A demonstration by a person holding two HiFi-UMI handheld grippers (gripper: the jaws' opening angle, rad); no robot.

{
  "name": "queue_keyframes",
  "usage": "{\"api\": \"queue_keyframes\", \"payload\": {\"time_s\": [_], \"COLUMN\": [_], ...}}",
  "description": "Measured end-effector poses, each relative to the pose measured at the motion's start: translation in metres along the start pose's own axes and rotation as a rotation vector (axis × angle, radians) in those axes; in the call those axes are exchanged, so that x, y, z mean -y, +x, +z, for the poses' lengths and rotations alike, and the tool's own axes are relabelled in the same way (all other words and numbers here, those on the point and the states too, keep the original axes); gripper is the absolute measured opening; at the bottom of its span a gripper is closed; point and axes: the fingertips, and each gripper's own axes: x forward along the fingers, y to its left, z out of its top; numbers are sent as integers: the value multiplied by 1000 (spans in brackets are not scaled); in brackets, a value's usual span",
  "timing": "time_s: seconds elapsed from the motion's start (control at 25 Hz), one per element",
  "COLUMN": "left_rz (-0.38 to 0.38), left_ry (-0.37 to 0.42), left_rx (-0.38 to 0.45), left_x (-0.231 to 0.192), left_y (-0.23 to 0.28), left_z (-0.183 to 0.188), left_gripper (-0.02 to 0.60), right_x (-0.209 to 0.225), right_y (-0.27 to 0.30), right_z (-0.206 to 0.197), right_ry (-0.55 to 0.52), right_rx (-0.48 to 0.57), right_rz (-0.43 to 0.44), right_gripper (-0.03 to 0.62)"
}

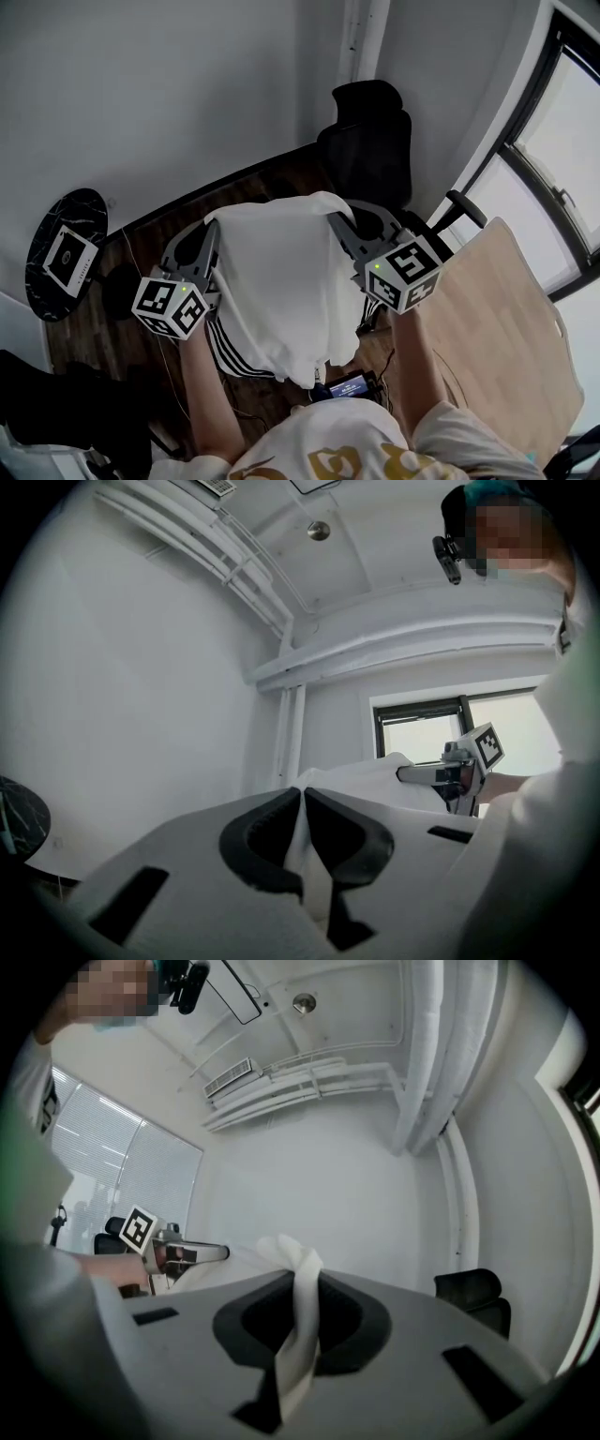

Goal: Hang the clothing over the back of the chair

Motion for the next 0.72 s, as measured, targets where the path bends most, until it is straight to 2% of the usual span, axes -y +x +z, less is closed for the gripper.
{"api": "queue_keyframes", "payload": {"time_s": [0.36,0.72], "left_rz": [14,33], "left_ry": [-7,-33], "left_rx": [-106,-246], "left_x": [-26,-47], "left_y": [23,40], "left_z": [-43,-106], "left_gripper": [29,29], "right_x": [18,33], "right_y": [37,73], "right_z": [-41,-113], "right_ry": [29,-15], "right_rx": [-74,-243], "right_rz": [41,145], "right_gripper": [32,32]}}
